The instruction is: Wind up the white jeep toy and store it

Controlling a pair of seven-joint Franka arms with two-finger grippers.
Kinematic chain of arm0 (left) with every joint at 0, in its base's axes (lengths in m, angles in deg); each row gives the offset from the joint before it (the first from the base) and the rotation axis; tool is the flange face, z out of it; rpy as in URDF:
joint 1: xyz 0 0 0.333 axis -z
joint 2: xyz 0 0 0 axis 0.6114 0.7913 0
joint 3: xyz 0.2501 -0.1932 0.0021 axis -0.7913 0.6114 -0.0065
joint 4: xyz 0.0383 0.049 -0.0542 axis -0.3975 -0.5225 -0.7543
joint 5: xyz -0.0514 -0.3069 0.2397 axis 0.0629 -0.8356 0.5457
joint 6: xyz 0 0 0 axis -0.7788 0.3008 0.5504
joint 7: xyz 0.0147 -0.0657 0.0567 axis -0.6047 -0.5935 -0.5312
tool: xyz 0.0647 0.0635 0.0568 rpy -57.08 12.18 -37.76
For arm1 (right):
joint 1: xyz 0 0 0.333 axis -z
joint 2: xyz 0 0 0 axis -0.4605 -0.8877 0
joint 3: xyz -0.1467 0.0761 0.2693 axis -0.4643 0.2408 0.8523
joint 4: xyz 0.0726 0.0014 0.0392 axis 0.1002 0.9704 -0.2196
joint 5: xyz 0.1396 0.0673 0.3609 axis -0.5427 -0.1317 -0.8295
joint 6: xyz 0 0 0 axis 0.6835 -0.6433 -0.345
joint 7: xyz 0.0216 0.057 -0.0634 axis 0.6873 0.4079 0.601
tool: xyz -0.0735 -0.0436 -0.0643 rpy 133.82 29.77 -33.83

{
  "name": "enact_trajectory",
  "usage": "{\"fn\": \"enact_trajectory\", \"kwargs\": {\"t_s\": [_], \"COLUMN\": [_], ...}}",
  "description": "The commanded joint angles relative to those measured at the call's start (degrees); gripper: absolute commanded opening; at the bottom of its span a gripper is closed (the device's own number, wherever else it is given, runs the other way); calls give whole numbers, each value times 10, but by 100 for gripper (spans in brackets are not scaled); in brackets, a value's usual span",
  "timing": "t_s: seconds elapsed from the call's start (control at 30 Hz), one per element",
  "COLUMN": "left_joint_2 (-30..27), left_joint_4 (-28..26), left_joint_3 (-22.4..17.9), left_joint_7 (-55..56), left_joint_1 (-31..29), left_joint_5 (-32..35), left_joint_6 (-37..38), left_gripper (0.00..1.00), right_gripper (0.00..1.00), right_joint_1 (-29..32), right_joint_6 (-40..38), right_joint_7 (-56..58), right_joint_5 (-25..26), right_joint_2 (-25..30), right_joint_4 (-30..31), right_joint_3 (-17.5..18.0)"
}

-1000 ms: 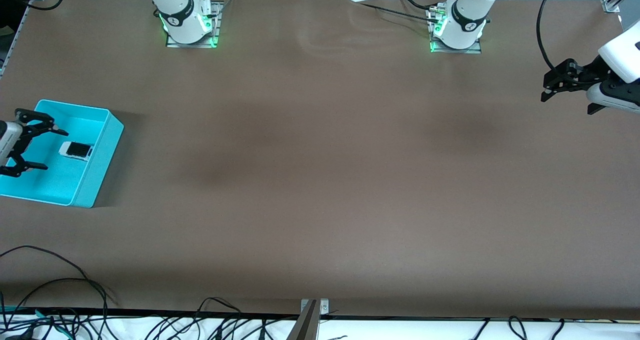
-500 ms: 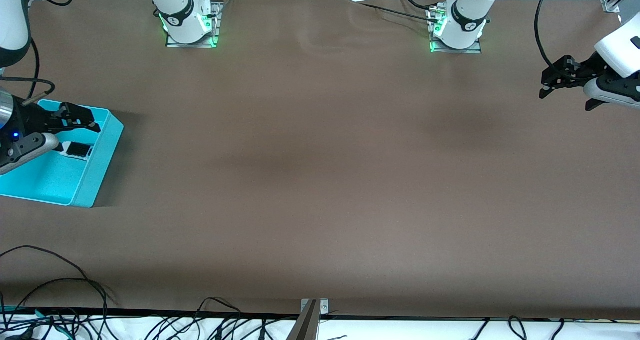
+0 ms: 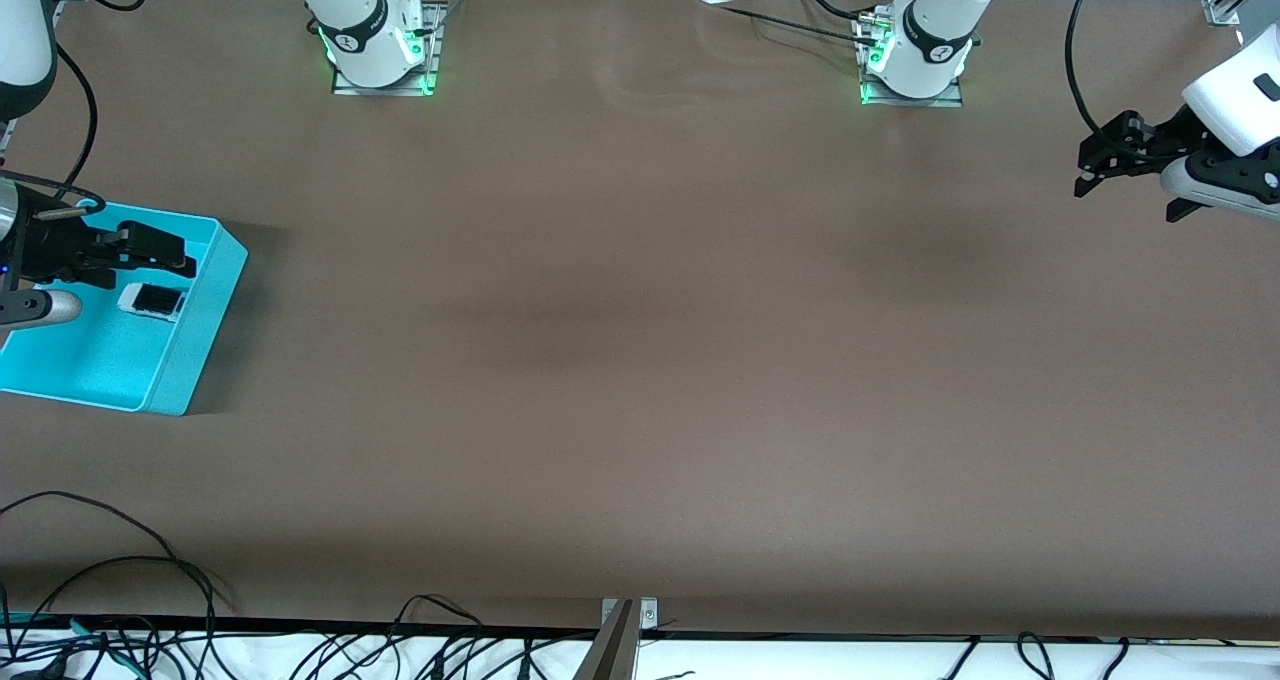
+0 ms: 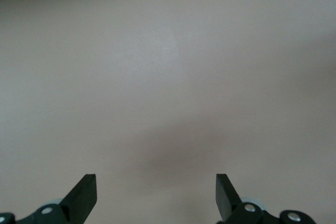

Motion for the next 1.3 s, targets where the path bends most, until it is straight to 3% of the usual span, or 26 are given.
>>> {"fn": "enact_trajectory", "kwargs": {"t_s": [0.0, 0.23, 0.4, 0.57, 1.27], "left_joint_2": [-13, -13, -13, -13, -13], "left_joint_4": [-11, -11, -11, -11, -11], "left_joint_3": [3, 4, 4, 4, 4], "left_joint_7": [-8, -8, -8, -8, -8], "left_joint_1": [-5, -4, -4, -4, -4], "left_joint_5": [5, 5, 5, 5, 5], "left_joint_6": [1, 2, 2, 2, 3], "left_gripper": [100, 100, 100, 100, 100], "right_gripper": [100, 100, 100, 100, 100], "right_joint_1": [18, 79, 94, 93, 92], "right_joint_6": [11, 16, 21, 25, 22], "right_joint_7": [-12, -17, -92, -109, -100], "right_joint_5": [13, 36, 50, 57, 50], "right_joint_2": [53, 94, 133, 162, 140], "right_joint_4": [50, 96, 142, 172, 148], "right_joint_3": [21, 87, 117, 123, 117]}}
